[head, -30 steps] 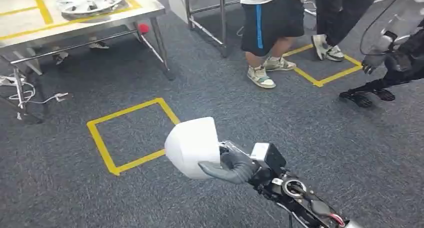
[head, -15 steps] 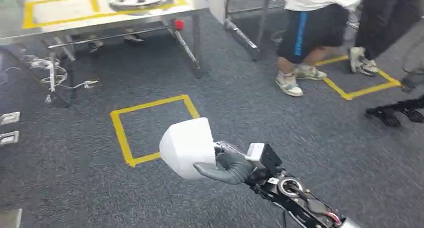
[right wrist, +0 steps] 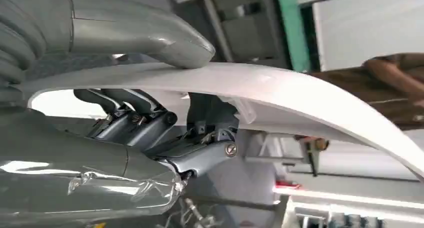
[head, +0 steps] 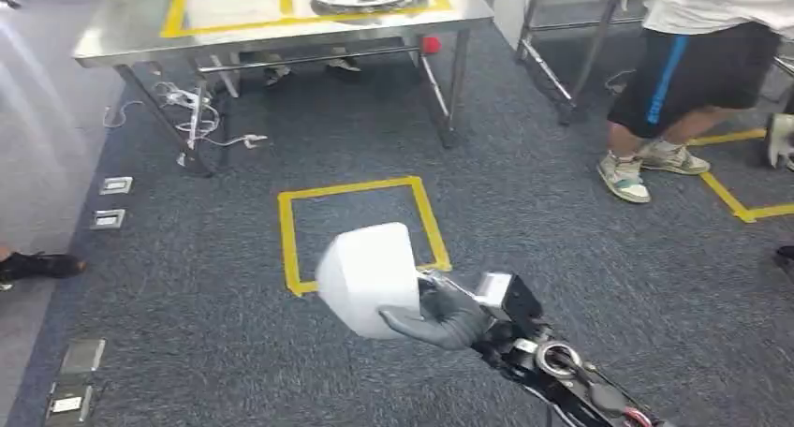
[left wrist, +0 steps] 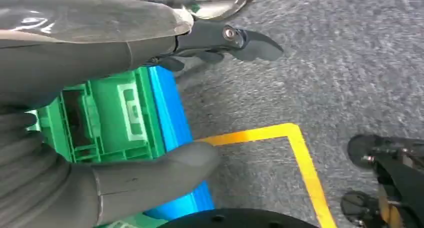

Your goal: Take the parts from the cabinet and place them on the table.

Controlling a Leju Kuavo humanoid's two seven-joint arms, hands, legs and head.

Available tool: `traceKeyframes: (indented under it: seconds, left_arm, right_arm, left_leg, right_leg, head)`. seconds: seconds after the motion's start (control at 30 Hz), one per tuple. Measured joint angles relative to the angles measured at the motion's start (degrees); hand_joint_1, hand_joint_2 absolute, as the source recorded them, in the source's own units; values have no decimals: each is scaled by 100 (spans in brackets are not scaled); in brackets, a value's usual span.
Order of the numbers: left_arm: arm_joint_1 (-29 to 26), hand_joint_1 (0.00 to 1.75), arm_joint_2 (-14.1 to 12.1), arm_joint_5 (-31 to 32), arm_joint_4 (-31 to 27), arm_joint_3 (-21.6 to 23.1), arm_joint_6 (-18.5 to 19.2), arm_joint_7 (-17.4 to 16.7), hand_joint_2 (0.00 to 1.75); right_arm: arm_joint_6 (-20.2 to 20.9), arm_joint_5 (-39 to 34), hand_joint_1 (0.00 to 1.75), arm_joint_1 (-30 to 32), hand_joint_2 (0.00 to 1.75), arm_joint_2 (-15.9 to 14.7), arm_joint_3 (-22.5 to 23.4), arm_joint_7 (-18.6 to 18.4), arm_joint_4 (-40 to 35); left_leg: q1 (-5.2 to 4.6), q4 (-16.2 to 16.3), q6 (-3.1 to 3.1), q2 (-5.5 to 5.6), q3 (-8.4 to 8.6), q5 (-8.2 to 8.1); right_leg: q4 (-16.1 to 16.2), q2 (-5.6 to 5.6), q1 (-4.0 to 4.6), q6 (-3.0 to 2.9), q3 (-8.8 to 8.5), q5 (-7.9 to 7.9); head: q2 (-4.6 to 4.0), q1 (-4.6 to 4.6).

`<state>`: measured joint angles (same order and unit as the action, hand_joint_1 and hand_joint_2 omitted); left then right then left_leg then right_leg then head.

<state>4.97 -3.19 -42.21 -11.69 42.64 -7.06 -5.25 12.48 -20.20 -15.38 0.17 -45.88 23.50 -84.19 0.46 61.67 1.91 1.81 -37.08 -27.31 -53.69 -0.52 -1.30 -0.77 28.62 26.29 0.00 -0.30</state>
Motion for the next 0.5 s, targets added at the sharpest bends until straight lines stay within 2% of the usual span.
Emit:
traceKeyframes:
  seconds: [0.07,0.1,0.13,0.17,0.2,0.23,0.27,0.3,0.37,0.4,0.43,0.47,0.5]
  left_arm:
    - [13,0,4,0,0,0,0,2,175]
    - [5,0,4,0,0,0,0,0,175]
    - [0,0,4,-2,0,0,0,-4,175]
    - [-3,0,2,-2,0,0,0,-7,175]
    - [-3,0,-4,-2,0,0,0,-9,175]
    - [0,0,-9,-2,0,0,0,-9,175]
    - [21,0,-7,-2,0,2,0,-9,175]
    - [32,0,-9,-2,0,2,0,-9,175]
    - [25,0,-9,-2,0,2,0,-13,175]
    - [7,0,-9,-4,0,2,0,-15,175]
    - [1,0,-7,-9,0,2,0,-15,175]
    - [5,0,2,-15,0,4,0,-15,175]
    - [6,0,2,-17,0,4,0,-17,175]
  right_arm:
    - [0,2,175,30,175,-7,0,-17,2]
    - [0,0,175,35,175,-7,-2,-17,2]
    - [0,2,175,36,175,-7,-4,-22,2]
    - [0,0,175,34,175,-7,-7,-22,2]
    - [0,0,175,33,175,-7,-4,-24,2]
    - [0,0,175,31,175,-7,-4,-24,2]
    - [0,0,175,32,175,-7,-4,-24,2]
    - [0,2,175,19,175,-9,-2,-24,0]
    - [2,0,175,19,175,-9,-4,-20,0]
    - [2,0,175,20,175,-9,-7,-22,0]
    - [0,0,175,15,175,-9,-4,-22,0]
    - [4,0,175,12,175,-9,-4,-20,0]
    - [9,-4,175,3,175,-9,-4,-6,0]
  left_leg:
    - [40,941,53,-118,-493,-346]
    - [55,1106,73,-136,-589,-342]
    - [68,966,89,-146,-531,-194]
    - [76,607,98,-167,-339,28]
    - [82,84,95,-234,-67,276]
    - [80,-459,86,-397,238,486]
    - [26,-754,63,-616,382,439]
    - [23,-764,-44,-508,364,461]
    - [-4,-735,-112,-407,346,423]
    - [-3,-749,-156,-347,352,428]
    - [49,-783,-204,-295,398,448]
    - [45,-785,-227,-255,408,434]
    - [40,-782,-267,-214,410,435]
  right_leg:
    - [-1,179,19,-10,4,13]
    - [-2,249,19,-10,4,19]
    - [-2,315,16,-2,-3,27]
    - [-4,372,11,7,-14,39]
    - [-9,428,2,31,-29,56]
    - [-14,484,3,61,-53,78]
    - [-21,527,55,103,-56,108]
    - [-32,563,77,132,-64,128]
    - [-14,657,83,187,-106,149]
    - [-9,712,73,220,-134,165]
    - [-49,634,34,265,-96,230]
    - [-289,385,25,280,-33,402]
    - [-710,244,28,278,157,632]
  head:
    - [0,-31]
    - [0,-40]
    - [0,-64]
    - [0,-86]
    - [0,-114]
    - [0,-149]
    - [0,-213]
    - [0,-223]
    - [0,-136]
    - [0,-140]
    - [0,-138]
    - [0,-81]
    - [0,-25]
